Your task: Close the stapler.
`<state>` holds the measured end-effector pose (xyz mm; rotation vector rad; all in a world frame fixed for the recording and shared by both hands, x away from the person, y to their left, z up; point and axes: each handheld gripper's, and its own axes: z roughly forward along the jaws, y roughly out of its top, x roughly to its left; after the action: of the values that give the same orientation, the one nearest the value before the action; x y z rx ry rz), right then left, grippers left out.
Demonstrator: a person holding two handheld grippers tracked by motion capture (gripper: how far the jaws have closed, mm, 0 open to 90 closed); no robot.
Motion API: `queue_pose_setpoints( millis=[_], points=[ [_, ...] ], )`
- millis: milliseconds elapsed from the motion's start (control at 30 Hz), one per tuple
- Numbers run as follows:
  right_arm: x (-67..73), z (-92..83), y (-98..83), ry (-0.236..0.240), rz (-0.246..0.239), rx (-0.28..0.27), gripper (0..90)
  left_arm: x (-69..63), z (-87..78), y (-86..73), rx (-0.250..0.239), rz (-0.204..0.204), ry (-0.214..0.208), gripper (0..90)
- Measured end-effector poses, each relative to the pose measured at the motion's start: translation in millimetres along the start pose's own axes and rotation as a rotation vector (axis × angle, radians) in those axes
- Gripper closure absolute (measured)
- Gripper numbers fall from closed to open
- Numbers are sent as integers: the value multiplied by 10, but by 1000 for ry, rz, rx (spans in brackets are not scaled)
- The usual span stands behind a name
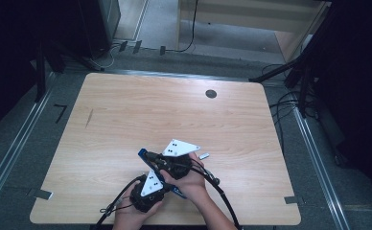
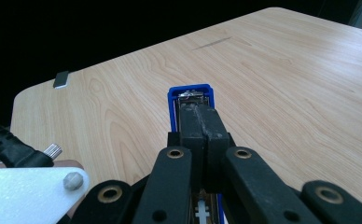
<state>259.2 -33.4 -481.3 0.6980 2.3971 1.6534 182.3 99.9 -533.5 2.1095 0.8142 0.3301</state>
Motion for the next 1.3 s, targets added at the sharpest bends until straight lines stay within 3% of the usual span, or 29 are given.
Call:
queue_pose_setpoints(
  millis=[367, 400, 500, 667, 967, 1067, 1300],
  points=[
    [-2, 83, -9, -4, -5, 43, 900, -2, 1, -1, -1, -4, -2, 900],
    [-2, 129, -44, -15, -27, 92, 900, -3, 0, 0, 0, -5, -1, 900],
    [2, 196, -104, -27, -51, 145, 900, -1, 0, -1, -1, -3, -1, 900],
    [-15, 243, -117, -25, -24, 168, 900, -3, 0, 0, -1, -5, -1, 900],
    [-7, 329, -119, -43, -31, 245, 900, -1, -1, -1, 0, -2, -2, 900],
    [-25, 360, -117, -40, -13, 273, 900, -1, -2, -1, 1, -1, -2, 900],
    [-64, 370, -113, -19, 19, 281, 900, 0, -2, -1, 1, -1, -3, 900]
  ],
)
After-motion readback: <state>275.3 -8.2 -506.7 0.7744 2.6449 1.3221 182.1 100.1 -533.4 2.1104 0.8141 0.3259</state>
